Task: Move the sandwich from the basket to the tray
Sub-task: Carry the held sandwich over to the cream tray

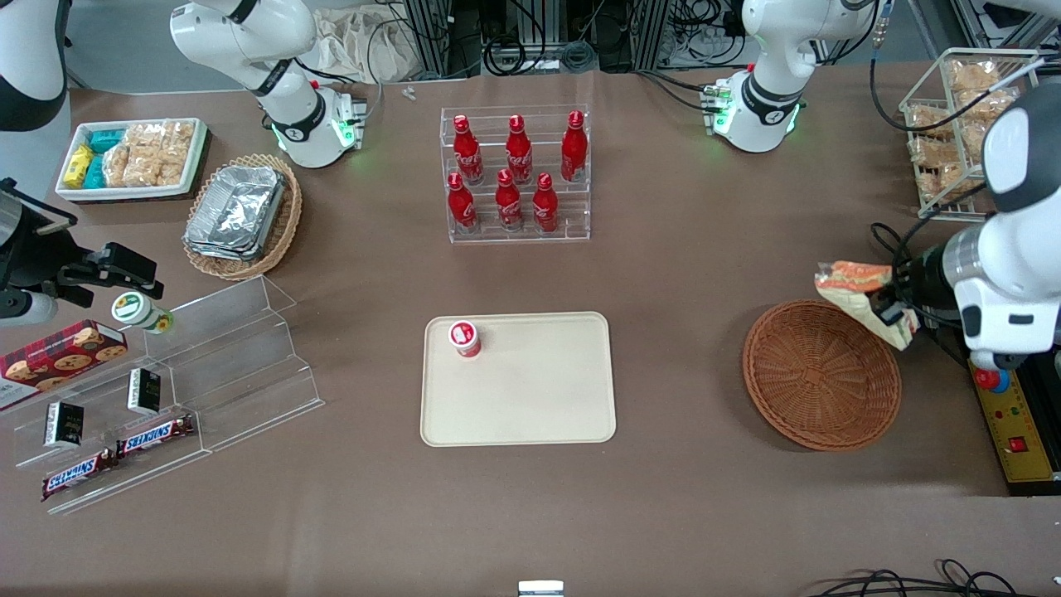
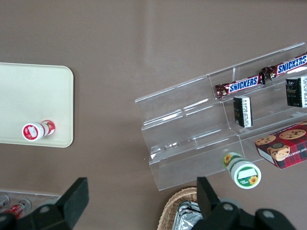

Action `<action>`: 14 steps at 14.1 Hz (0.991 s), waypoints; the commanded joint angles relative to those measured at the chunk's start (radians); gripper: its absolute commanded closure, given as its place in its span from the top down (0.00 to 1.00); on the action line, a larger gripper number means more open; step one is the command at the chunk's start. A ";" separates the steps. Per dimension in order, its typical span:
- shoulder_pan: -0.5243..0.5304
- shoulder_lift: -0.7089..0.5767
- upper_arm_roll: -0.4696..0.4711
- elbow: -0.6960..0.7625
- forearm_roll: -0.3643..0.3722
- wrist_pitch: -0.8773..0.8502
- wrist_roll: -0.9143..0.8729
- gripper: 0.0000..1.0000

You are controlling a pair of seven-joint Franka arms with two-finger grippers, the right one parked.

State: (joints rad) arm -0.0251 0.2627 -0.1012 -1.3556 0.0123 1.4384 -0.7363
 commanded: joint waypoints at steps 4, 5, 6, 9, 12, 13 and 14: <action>-0.009 -0.019 -0.116 0.010 -0.009 -0.079 0.278 0.00; -0.022 -0.008 -0.150 0.012 0.009 -0.075 0.278 0.00; -0.054 -0.005 -0.179 0.010 0.049 -0.066 0.279 0.00; -0.186 0.027 -0.201 0.010 0.138 0.023 0.275 0.00; -0.263 0.117 -0.201 0.010 0.143 0.140 0.250 0.00; -0.297 0.156 -0.200 0.010 0.146 0.196 0.233 0.00; -0.305 0.193 -0.199 0.009 0.143 0.265 0.215 0.00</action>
State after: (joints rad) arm -0.2929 0.3798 -0.3093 -1.3656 0.1369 1.6198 -0.4889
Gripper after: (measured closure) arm 0.850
